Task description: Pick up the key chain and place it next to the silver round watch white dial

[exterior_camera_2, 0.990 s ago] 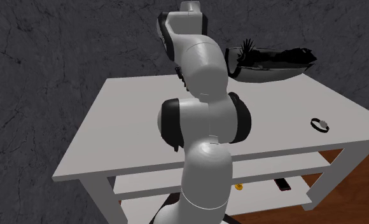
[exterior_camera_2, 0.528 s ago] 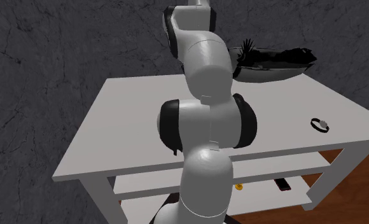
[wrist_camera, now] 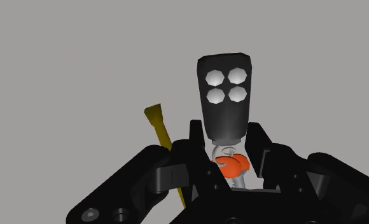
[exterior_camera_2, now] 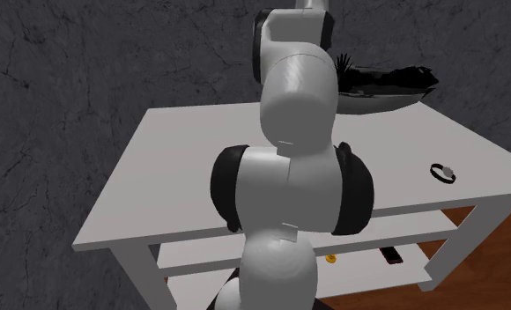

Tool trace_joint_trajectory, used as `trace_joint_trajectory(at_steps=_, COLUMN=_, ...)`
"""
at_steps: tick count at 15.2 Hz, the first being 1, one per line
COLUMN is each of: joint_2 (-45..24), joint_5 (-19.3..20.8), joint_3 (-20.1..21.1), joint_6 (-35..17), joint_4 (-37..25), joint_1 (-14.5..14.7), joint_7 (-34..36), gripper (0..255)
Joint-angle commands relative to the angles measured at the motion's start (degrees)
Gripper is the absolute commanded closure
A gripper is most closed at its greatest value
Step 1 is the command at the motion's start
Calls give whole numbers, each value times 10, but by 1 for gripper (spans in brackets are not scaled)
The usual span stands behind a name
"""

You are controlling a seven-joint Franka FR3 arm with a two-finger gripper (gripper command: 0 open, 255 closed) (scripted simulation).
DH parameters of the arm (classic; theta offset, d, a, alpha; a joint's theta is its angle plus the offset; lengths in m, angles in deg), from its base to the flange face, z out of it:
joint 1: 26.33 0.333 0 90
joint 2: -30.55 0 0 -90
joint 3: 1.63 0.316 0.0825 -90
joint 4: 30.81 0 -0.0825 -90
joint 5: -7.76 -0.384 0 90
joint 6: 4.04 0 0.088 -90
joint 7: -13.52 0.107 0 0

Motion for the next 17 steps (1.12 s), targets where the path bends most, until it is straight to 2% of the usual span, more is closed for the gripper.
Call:
trace_joint_trajectory(at_steps=1, joint_2=22, joint_5=-4, joint_3=-17, joint_6=-6, joint_4=28, joint_1=-15, joint_7=-32, gripper=255)
trace_joint_trajectory(at_steps=9, joint_2=73, joint_5=1, joint_3=-85, joint_6=-15, joint_4=85, joint_1=-64, joint_7=-151, gripper=255)
trace_joint_trajectory(at_steps=17, joint_2=82, joint_5=17, joint_3=-154, joint_6=-20, joint_4=96, joint_1=-110, joint_7=-267, gripper=255)
